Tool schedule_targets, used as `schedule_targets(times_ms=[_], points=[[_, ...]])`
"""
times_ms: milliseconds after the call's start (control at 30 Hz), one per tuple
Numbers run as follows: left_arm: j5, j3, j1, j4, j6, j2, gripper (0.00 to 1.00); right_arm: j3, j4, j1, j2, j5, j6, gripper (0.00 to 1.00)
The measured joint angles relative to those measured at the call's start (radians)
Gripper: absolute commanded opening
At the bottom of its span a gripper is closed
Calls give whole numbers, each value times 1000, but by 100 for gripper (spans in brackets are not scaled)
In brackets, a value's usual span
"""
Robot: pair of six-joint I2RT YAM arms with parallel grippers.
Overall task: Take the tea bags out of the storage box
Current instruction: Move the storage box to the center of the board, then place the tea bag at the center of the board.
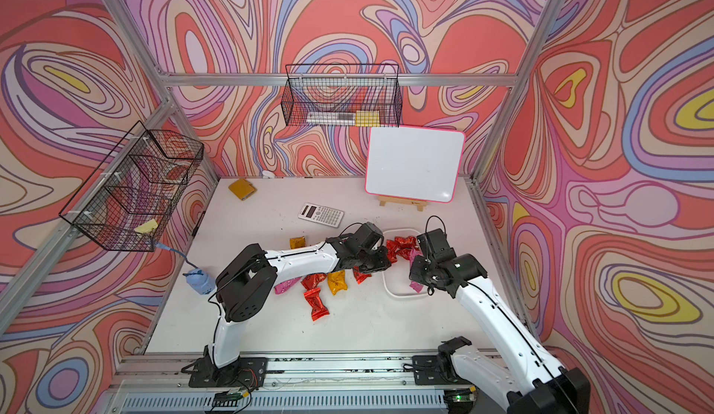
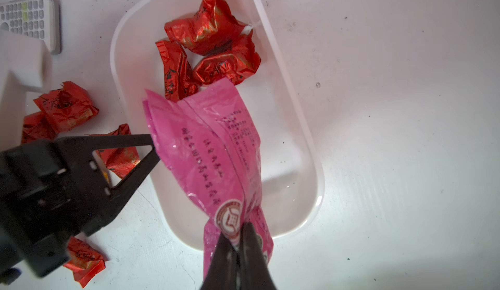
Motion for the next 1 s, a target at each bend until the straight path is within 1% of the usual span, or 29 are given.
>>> schedule_targets(times_ms=[67, 200, 300, 433, 500, 600, 700, 800, 933, 1000], points=[[-9, 0, -2, -2, 11, -5, 16, 12, -16, 0, -16, -2, -5, 7], [-63, -20, -5, 0, 29, -61, 30, 44, -26, 0, -26, -35, -29, 7], [-129, -76, -5, 12, 29, -176, 36, 72, -24, 0, -11, -91, -48, 6], [-228, -181, 9, 49, 2, -368, 38, 83, 5, 7, 25, -192, -56, 5], [-278, -243, 28, 58, -26, -452, 39, 83, 23, 31, 39, -216, -52, 5], [-349, -343, 64, 56, -74, -548, 40, 84, 60, 131, 82, -223, -35, 5], [-407, -441, 98, 33, -124, -611, 42, 95, 103, 279, 185, -211, -10, 5], [-447, -519, 118, -5, -170, -655, 49, 99, 164, 396, 298, -193, 27, 5], [-484, -592, 136, -45, -219, -724, 52, 84, 251, 472, 399, -183, 77, 6], [-496, -612, 144, -56, -233, -756, 53, 73, 285, 495, 436, -177, 100, 10]])
